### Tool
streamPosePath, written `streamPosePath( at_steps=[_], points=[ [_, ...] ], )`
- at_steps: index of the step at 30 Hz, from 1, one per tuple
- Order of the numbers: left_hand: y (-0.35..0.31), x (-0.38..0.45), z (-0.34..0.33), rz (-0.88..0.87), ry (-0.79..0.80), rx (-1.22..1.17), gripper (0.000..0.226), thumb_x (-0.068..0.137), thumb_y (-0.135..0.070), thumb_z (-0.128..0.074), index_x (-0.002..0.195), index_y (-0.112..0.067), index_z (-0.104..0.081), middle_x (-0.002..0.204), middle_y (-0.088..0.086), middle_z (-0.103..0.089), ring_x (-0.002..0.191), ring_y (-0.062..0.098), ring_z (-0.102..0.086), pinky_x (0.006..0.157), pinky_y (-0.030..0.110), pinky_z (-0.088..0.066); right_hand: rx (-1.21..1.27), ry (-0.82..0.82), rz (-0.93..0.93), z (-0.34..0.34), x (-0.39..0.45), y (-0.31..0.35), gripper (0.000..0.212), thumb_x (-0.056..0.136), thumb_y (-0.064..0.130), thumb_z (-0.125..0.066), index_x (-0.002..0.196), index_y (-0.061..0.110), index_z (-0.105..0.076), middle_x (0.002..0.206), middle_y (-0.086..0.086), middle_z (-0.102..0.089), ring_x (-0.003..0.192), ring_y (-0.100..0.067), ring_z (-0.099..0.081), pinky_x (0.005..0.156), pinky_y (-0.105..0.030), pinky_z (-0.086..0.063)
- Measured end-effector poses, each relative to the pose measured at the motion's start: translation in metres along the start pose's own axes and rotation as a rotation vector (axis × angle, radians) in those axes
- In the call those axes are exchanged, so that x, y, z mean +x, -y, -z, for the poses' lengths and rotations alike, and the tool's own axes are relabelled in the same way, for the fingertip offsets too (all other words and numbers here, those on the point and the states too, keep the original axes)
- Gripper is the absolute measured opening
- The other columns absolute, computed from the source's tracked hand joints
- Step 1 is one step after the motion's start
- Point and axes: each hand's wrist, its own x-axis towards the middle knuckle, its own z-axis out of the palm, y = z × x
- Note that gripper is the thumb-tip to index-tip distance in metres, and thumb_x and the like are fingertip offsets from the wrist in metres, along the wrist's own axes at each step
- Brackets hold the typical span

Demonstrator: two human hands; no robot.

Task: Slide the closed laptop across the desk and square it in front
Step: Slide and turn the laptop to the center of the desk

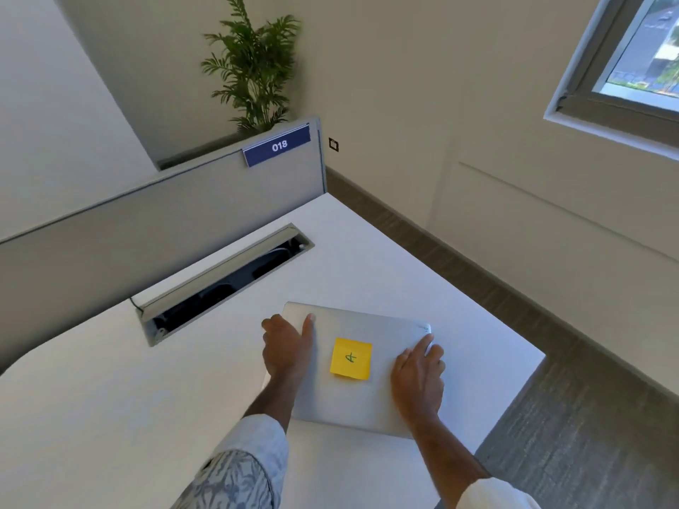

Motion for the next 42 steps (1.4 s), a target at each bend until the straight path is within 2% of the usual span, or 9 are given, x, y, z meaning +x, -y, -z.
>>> streamPosePath(
  at_steps=[10,23,34,42],
  points=[
    [0.117,0.007,0.094,0.141,-0.101,-0.021,0.069,0.092,-0.062,-0.049,0.124,-0.001,-0.046,0.121,0.015,-0.050,0.111,0.037,-0.058,0.083,0.048,-0.053,-0.022,0.049,0.180,-0.058,-0.082,0.083,0.057,0.101,0.030,-0.039,0.149,0.001,-0.025,0.125,-0.019,-0.043,0.107,-0.038,-0.054,0.064,-0.046,-0.055],
    [0.272,0.017,0.181,0.293,-0.173,-0.007,0.068,0.093,-0.062,-0.047,0.122,-0.001,-0.045,0.121,0.015,-0.047,0.113,0.036,-0.056,0.084,0.050,-0.051,-0.043,0.134,0.331,-0.141,-0.189,0.174,0.060,0.100,0.032,-0.038,0.151,0.002,-0.023,0.129,-0.018,-0.043,0.107,-0.036,-0.053,0.067,-0.044,-0.054],
    [0.354,0.030,0.196,0.409,-0.181,-0.026,0.067,0.092,-0.062,-0.048,0.118,-0.001,-0.046,0.119,0.014,-0.047,0.111,0.036,-0.056,0.083,0.050,-0.050,-0.120,0.159,0.417,-0.193,-0.232,0.214,0.060,0.097,0.030,-0.043,0.147,0.001,-0.030,0.119,-0.017,-0.048,0.097,-0.036,-0.057,0.060,-0.043,-0.055],
    [0.376,0.039,0.186,0.430,-0.142,-0.039,0.070,0.092,-0.063,-0.050,0.120,0.000,-0.044,0.121,0.015,-0.047,0.111,0.036,-0.056,0.084,0.050,-0.052,-0.162,0.172,0.405,-0.214,-0.238,0.221,0.059,0.096,0.027,-0.049,0.145,-0.001,-0.032,0.118,-0.019,-0.050,0.095,-0.038,-0.058,0.060,-0.043,-0.056]
  ],
)
